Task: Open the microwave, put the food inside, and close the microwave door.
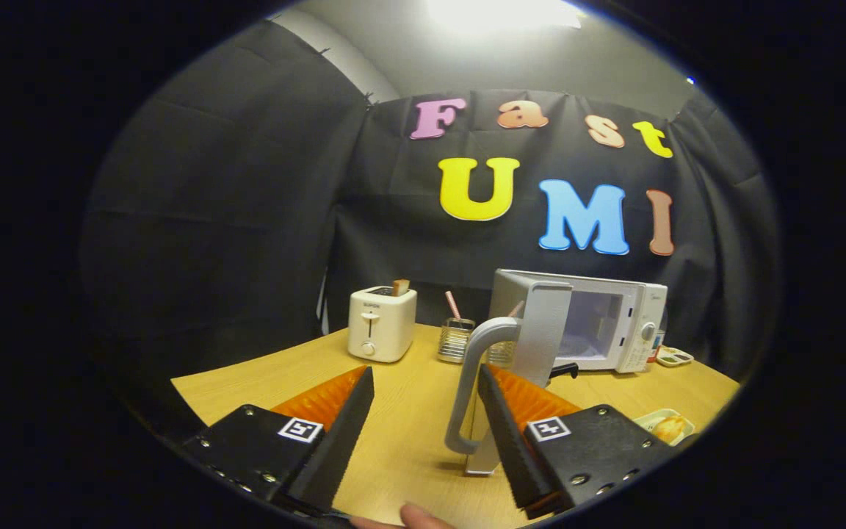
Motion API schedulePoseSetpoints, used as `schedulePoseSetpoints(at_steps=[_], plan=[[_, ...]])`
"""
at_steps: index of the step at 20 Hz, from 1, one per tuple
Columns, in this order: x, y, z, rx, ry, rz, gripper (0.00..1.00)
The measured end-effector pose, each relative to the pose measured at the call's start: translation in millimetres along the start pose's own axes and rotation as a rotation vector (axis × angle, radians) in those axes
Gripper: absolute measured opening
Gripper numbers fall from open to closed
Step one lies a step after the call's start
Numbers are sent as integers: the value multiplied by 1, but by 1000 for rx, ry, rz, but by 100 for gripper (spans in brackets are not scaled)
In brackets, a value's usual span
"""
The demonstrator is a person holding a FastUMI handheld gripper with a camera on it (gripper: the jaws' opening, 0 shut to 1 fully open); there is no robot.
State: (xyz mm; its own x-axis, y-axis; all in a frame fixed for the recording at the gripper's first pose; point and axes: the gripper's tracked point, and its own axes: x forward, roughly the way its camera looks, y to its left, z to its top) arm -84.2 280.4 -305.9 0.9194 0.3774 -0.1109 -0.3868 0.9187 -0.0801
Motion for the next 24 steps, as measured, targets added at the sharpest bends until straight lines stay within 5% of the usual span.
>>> schedulePoseSetpoints(at_steps=[2,7,15,24], plan=[[-13,-10,-3,-16,17,72,98],[-67,-49,19,70,-30,295,97],[-80,-250,-59,68,104,94,97],[-87,-330,-153,96,275,0,98]])
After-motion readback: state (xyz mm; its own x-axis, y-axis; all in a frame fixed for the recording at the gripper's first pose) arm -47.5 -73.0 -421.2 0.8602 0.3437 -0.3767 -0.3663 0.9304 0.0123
